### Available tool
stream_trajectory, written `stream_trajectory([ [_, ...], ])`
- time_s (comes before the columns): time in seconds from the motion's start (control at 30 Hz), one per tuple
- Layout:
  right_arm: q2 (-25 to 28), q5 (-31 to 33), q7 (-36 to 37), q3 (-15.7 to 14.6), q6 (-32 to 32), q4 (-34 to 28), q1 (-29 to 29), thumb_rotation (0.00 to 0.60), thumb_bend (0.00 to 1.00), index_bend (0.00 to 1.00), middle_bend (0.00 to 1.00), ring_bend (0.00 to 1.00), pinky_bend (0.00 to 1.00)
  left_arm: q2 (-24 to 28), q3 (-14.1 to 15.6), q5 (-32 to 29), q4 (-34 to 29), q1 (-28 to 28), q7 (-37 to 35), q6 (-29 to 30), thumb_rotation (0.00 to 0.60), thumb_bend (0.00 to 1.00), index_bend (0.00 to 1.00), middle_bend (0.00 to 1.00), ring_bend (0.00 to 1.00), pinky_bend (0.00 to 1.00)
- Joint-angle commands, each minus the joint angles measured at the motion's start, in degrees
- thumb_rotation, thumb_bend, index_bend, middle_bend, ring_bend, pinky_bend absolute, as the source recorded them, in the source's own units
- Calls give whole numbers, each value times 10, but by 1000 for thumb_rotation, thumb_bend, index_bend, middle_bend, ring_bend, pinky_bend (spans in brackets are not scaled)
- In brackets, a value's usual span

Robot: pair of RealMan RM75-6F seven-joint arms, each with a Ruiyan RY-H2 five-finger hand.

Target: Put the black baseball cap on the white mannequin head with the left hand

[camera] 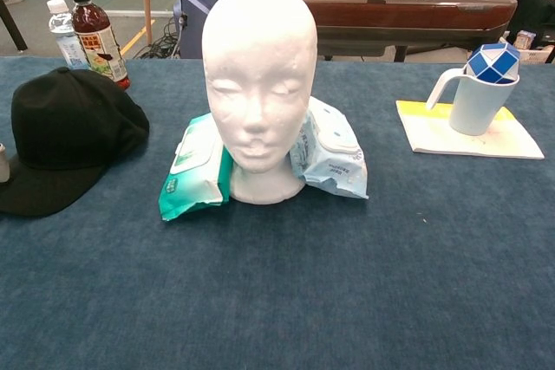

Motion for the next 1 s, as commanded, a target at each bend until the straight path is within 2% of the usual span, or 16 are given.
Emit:
stream_trajectory([
  [0.03,0,0,1,0,0,0,0,600,205,535,476,378,661,-5,-6,-5,-2,-2,-6,7,600,72,547,685,372,484],
  [0.3,0,-1,1,0,0,0,0,600,205,535,476,378,661,-11,-31,-30,-21,3,-59,19,600,72,537,664,368,484],
  [0.47,0,-1,-2,-1,-1,0,1,600,205,535,476,378,661,-12,-38,-37,-29,7,-87,24,600,73,498,527,285,484],
  [0.53,-1,-1,-3,-1,-2,0,1,600,205,535,476,378,661,-13,-39,-38,-29,7,-96,28,600,73,477,425,222,466],
  [0.63,0,-1,-3,-1,-2,-1,1,600,205,535,476,378,661,-17,-42,-37,-25,7,-108,41,600,74,470,337,166,421],
  [0.8,1,-1,0,-1,-1,-1,1,600,205,535,475,378,661,-27,-47,-36,-12,5,-127,60,600,77,476,296,133,378],
  [1.0,1,-2,3,-1,0,0,0,600,205,535,475,378,661,-34,-48,-34,-1,2,-135,69,600,178,522,294,130,359],
])
